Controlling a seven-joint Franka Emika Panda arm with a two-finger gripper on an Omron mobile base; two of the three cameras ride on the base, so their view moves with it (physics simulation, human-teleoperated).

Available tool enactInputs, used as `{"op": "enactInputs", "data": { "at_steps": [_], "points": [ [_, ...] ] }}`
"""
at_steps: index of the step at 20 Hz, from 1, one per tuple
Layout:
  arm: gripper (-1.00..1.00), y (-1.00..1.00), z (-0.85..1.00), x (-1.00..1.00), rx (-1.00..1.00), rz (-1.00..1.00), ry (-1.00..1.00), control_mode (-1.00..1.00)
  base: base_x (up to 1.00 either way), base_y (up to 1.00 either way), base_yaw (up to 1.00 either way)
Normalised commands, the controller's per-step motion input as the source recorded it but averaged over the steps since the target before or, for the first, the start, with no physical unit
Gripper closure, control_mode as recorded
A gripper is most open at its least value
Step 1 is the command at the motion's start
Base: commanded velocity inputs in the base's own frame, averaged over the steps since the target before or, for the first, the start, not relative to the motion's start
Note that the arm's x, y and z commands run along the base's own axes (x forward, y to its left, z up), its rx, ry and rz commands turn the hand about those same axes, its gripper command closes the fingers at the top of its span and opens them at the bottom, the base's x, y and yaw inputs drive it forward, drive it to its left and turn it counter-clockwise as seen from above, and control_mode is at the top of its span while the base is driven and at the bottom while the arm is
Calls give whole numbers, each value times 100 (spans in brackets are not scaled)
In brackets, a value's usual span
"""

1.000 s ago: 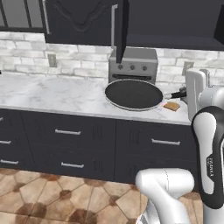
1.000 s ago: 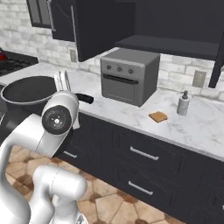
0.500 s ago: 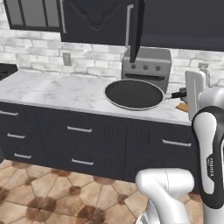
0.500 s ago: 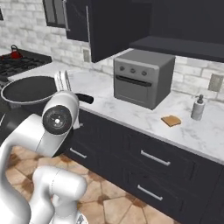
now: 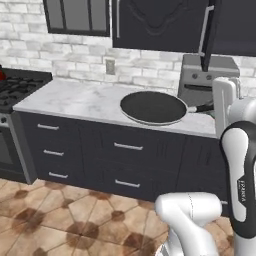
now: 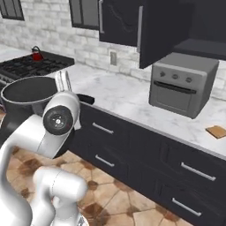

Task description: Pick the pan from the cabinet and place it on the stove. Then turn on the stove burner for the pan.

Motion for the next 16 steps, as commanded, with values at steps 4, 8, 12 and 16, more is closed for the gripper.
{"op": "enactInputs", "data": {
  "at_steps": [4, 8, 12, 16],
  "points": [
    [100, 0, 0, 0, 0, 0, 0, 100, 26, 82, 3],
    [100, 0, 0, 0, 0, 0, 0, 100, 50, 68, 0],
    [100, 0, 0, 0, 0, 0, 0, 100, 59, 57, 0],
    [100, 0, 0, 0, 0, 0, 0, 100, 67, 55, 0]
  ]
}}
